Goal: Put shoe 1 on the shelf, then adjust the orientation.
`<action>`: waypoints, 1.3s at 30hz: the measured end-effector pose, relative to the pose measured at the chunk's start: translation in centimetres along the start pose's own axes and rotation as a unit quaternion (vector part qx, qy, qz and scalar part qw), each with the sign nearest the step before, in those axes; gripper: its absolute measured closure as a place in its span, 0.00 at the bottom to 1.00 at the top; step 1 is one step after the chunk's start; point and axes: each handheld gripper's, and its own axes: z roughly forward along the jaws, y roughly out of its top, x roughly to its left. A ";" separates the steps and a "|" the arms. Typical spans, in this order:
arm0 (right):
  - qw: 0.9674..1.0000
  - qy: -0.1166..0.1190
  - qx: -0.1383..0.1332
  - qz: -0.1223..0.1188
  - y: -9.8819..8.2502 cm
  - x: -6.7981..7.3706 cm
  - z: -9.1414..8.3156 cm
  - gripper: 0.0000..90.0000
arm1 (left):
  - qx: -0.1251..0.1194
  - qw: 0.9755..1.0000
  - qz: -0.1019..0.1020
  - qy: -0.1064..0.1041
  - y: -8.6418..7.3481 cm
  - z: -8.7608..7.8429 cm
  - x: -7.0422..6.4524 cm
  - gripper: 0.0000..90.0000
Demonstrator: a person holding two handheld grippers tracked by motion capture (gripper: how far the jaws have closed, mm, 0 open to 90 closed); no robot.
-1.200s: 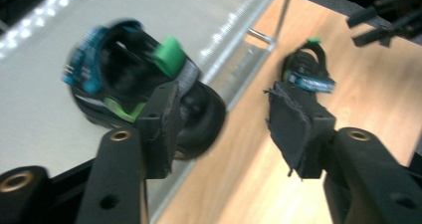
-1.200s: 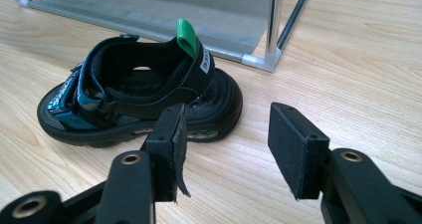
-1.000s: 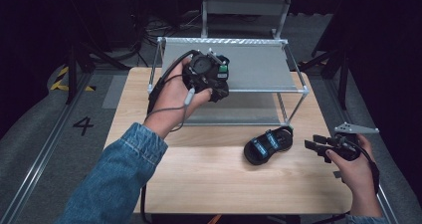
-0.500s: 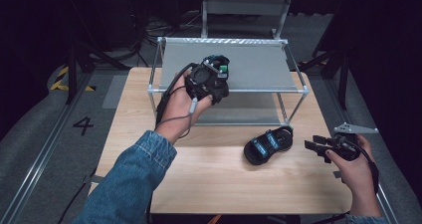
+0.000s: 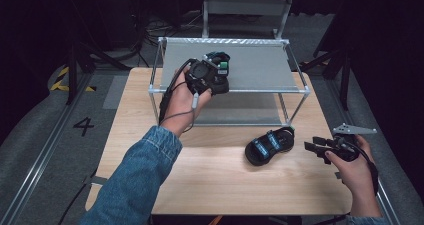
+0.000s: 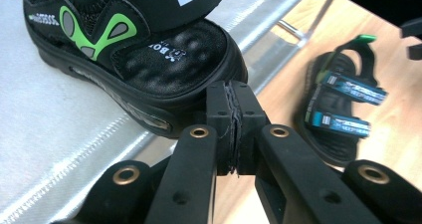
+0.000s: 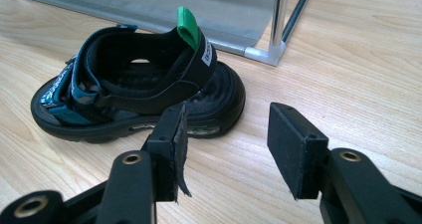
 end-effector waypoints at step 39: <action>1.000 -0.014 0.003 -0.004 -0.5 0.0 -0.4 0.56 | -0.018 0.999 0.004 0.034 0.8 1.2 1.1 0.48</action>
